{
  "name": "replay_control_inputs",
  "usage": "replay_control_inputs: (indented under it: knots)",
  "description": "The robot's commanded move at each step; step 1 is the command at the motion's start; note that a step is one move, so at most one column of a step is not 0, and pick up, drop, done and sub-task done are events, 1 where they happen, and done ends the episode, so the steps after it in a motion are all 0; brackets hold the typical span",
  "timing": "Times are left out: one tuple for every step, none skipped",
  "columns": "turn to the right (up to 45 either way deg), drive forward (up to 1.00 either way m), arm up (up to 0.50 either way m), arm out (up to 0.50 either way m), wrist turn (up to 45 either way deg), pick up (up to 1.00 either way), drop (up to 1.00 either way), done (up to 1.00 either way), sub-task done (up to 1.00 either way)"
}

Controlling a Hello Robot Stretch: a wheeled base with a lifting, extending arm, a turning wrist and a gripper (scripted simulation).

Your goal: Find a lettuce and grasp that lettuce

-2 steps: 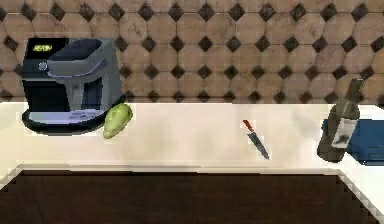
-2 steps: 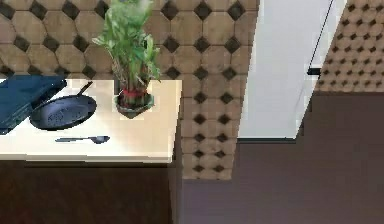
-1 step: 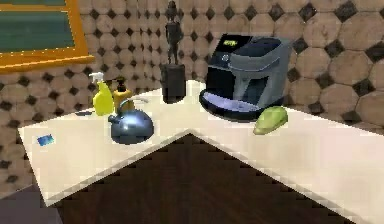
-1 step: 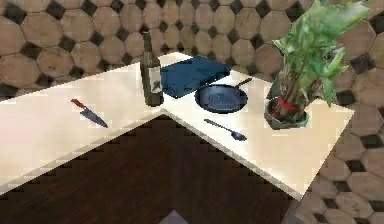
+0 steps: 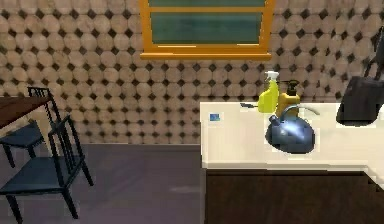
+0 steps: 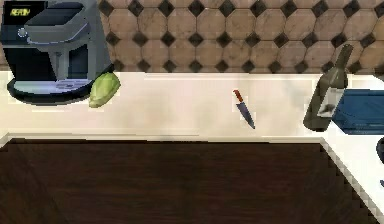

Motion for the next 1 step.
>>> replay_control_inputs:
  knots:
    - [-18.0, 0.0, 0.0, 0.0, 0.0, 0.0, 0.0, 0.0, 0.0]
